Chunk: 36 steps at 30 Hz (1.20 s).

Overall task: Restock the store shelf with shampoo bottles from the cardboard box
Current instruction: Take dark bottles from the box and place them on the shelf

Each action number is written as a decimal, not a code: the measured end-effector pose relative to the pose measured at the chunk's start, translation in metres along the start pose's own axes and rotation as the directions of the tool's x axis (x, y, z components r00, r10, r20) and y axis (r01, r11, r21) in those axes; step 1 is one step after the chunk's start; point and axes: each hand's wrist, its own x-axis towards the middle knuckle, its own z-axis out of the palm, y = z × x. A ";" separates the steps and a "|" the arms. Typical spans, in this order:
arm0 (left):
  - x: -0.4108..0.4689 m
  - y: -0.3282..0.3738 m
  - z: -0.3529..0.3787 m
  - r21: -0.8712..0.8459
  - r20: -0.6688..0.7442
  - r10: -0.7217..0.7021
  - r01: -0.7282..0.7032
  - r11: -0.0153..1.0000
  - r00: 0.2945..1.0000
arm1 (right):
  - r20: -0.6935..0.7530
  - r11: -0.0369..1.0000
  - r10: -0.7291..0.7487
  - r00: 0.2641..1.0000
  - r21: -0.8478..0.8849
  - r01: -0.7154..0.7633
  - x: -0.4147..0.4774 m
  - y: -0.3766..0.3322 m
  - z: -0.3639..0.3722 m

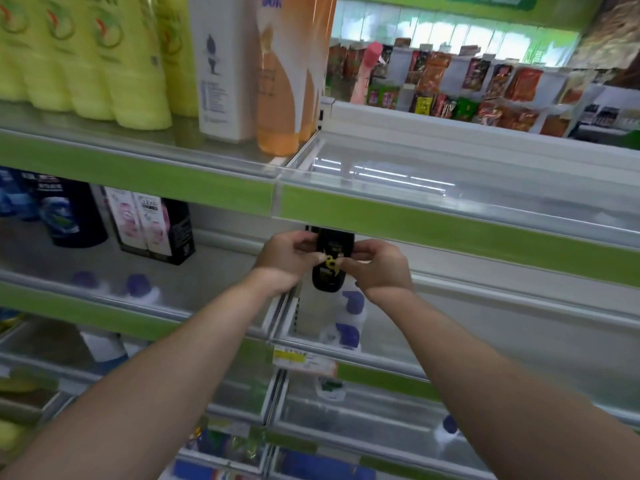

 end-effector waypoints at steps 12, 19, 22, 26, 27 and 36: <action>0.019 -0.007 -0.016 0.005 0.016 -0.016 0.015 1.000 1.000 | -0.018 1.000 0.001 1.000 0.010 -0.001 0.015 -0.007 0.024; 0.024 -0.009 -0.015 -0.034 -0.028 -0.035 0.034 0.999 0.999 | -0.052 1.000 0.008 0.999 -0.009 -0.008 0.016 -0.013 0.030; 0.026 -0.011 -0.015 -0.026 -0.027 -0.027 0.027 0.999 0.999 | -0.047 0.999 0.023 0.999 0.026 -0.021 0.016 -0.015 0.030; 0.026 -0.013 -0.015 0.054 -0.050 -0.068 0.070 0.996 0.996 | -0.040 0.998 0.056 0.998 0.011 -0.055 0.016 -0.016 0.028; 0.025 -0.012 -0.016 0.088 -0.070 -0.083 0.089 0.992 0.994 | -0.037 0.998 0.067 0.997 -0.012 -0.067 0.014 -0.014 0.026; -0.041 0.024 -0.004 0.198 -0.144 -0.034 0.063 0.978 0.989 | -0.039 0.996 0.067 0.997 0.055 -0.064 -0.042 0.008 -0.012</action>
